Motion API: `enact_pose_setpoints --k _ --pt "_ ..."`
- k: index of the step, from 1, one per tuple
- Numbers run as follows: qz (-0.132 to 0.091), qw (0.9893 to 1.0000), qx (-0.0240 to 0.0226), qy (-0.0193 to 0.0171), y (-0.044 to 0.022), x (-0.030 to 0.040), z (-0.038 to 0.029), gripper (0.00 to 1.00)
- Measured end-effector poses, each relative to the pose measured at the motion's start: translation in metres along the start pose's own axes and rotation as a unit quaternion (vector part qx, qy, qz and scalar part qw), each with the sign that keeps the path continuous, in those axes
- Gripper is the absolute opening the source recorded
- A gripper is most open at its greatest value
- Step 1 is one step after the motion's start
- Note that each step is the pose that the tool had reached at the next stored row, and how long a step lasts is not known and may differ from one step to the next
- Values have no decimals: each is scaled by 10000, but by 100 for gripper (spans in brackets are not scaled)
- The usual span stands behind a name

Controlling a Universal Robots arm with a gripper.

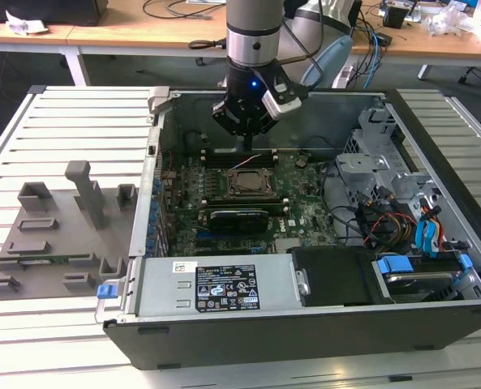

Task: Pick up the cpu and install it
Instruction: 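Install the first cpu locking lever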

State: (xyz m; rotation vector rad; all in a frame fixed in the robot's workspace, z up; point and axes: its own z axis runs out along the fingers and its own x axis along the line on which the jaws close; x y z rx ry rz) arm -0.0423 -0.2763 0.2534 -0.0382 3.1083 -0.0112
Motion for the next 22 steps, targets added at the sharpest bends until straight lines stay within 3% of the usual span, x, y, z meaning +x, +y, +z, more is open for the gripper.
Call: enact_pose_setpoints --k 6,22 --pt "0 10000 0 0 1 31 68 11" --pt "0 10000 0 0 2 36 195 11"
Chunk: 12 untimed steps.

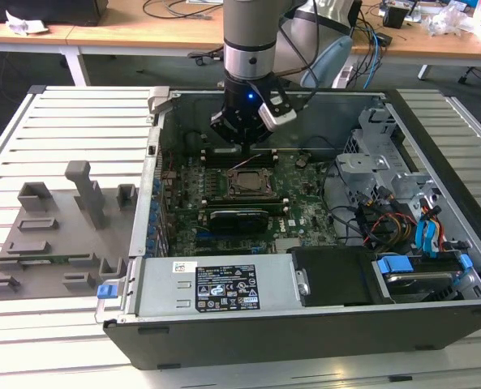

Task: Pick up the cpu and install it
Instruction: 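Install the first cpu locking lever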

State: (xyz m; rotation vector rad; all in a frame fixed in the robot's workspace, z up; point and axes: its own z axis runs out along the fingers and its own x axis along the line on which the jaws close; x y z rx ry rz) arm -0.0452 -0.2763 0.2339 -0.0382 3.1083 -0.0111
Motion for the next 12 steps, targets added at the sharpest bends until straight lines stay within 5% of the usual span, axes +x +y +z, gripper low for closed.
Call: enact_pose_setpoints --k 12 --pt "0 10000 0 0 1 4 124 11"
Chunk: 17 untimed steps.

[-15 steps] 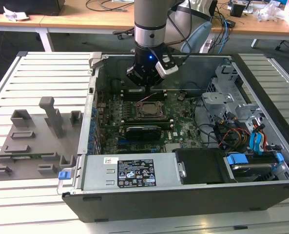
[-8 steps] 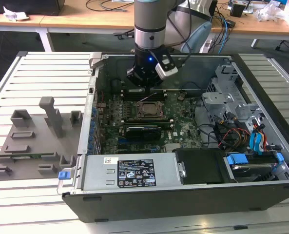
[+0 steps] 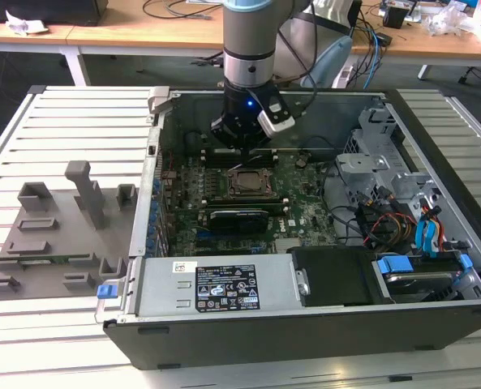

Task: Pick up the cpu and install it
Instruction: 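Install the first cpu locking lever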

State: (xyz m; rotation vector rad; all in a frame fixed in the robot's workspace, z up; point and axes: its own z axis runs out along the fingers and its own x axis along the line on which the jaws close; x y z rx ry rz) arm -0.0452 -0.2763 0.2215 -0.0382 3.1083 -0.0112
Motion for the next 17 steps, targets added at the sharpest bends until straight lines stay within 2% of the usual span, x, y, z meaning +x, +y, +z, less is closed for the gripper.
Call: enact_pose_setpoints --k 8,12,17 --pt "0 10000 0 0 0 -4 74 11" --pt "0 10000 2 0 -1 -73 126 11" --pt "0 10000 8 1 -2 -124 181 11"
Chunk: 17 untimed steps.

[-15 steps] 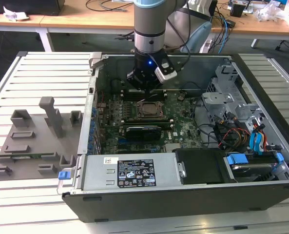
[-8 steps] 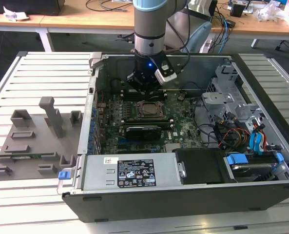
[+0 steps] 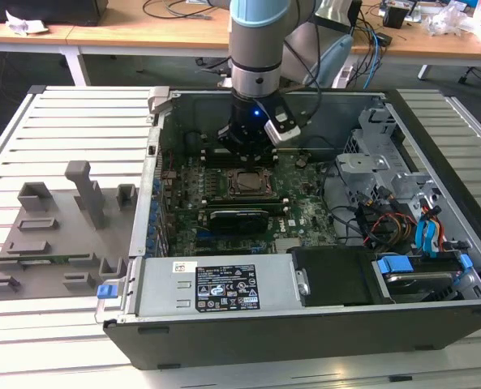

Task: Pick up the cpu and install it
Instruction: 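Install the first cpu locking lever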

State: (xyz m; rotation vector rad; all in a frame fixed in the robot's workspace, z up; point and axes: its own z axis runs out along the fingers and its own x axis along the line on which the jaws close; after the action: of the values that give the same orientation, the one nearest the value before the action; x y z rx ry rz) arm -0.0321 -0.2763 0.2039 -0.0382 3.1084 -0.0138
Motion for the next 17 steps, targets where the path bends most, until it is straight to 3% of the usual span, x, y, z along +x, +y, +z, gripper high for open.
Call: enact_pose_setpoints --k 6,9,13,17 --pt "0 10000 8 1 -1 -47 29 11" --pt "-15 10000 7 1 -3 -116 35 11" --pt "-26 10000 6 -2 -2 -134 33 11" --pt "-26 10000 6 -4 -5 -137 -79 11"
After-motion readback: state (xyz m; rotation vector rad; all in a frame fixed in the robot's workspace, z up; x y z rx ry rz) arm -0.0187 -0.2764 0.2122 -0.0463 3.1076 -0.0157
